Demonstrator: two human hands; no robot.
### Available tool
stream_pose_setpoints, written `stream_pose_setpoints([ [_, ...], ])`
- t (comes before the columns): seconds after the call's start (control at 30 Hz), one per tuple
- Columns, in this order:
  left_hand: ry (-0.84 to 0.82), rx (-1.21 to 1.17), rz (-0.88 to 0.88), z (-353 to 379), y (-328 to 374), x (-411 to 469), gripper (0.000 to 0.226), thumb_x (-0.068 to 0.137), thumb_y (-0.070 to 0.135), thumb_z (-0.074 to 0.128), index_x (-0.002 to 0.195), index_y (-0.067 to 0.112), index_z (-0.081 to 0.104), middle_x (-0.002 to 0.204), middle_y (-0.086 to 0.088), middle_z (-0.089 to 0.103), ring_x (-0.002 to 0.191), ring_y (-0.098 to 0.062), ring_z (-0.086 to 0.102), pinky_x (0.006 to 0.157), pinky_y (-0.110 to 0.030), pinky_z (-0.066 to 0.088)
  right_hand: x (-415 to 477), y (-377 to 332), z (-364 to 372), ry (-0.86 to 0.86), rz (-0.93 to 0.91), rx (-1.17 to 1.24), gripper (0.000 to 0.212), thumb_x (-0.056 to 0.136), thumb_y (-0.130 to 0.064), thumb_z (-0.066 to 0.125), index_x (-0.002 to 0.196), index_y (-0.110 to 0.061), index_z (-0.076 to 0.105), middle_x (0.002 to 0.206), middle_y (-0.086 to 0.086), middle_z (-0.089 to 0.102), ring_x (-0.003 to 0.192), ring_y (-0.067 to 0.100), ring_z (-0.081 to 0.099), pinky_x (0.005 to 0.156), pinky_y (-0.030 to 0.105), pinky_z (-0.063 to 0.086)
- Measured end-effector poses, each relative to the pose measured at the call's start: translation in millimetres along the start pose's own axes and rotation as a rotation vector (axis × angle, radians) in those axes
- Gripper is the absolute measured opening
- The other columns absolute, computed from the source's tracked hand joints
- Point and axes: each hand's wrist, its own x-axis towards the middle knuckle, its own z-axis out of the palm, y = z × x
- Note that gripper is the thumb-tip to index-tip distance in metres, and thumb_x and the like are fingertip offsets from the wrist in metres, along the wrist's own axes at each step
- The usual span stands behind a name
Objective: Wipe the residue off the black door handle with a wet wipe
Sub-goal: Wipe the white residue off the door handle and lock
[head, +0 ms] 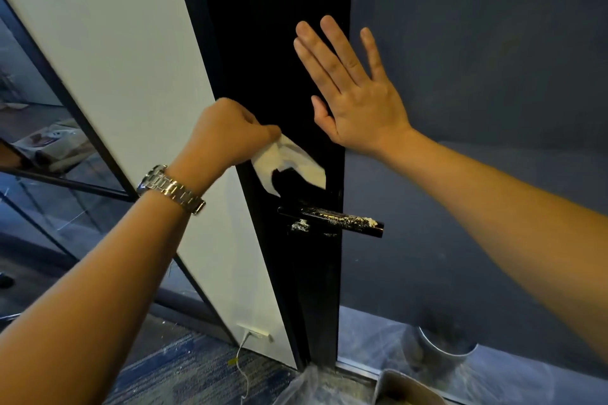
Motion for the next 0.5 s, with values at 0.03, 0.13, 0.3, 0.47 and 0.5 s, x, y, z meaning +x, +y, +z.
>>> stream_pose_setpoints([
  [0.03,0.084,-0.008,-0.007,-1,-1,-2,0.035,0.082,0.028,0.060,0.060,0.002,0.052,0.056,-0.007,0.044,0.052,-0.019,0.041,0.048,-0.023,0.032,0,0,0,0.001,0.000,0.001,0.056,0.092,-0.028,0.041,0.144,-0.009,0.036,0.148,0.007,0.041,0.137,0.027,0.038,0.112,0.050,0.024],
  [0.13,0.309,0.038,0.095,7,-4,-6,0.035,0.078,0.033,0.055,0.068,0.000,0.056,0.063,-0.013,0.050,0.058,-0.024,0.046,0.047,-0.025,0.029,0,0,0,-0.005,0.002,0.004,0.055,0.093,-0.029,0.040,0.144,-0.009,0.036,0.149,0.007,0.041,0.138,0.027,0.038,0.112,0.050,0.022],
  [0.3,0.223,0.175,0.390,54,-12,-13,0.010,0.080,0.012,0.058,0.081,0.002,0.059,0.084,-0.015,0.052,0.067,-0.030,0.053,0.057,-0.034,0.041,0,0,-1,-0.012,0.002,0.030,0.055,0.093,-0.027,0.041,0.144,-0.008,0.036,0.149,0.008,0.041,0.137,0.029,0.038,0.112,0.051,0.023],
  [0.47,0.148,0.120,0.511,72,-19,-17,0.010,0.083,0.010,0.062,0.089,0.003,0.066,0.090,-0.014,0.063,0.077,-0.025,0.061,0.068,-0.034,0.053,1,-1,-2,-0.012,0.006,0.022,0.055,0.092,-0.027,0.040,0.144,-0.009,0.037,0.148,0.008,0.041,0.137,0.028,0.039,0.111,0.051,0.025],
  [0.5,0.125,0.144,0.538,75,-17,-17,0.010,0.082,0.010,0.065,0.088,0.004,0.067,0.089,-0.013,0.064,0.080,-0.025,0.062,0.069,-0.034,0.054,1,-1,-2,-0.011,0.007,0.019,0.055,0.092,-0.027,0.040,0.144,-0.009,0.037,0.148,0.008,0.042,0.137,0.028,0.039,0.111,0.051,0.025],
])
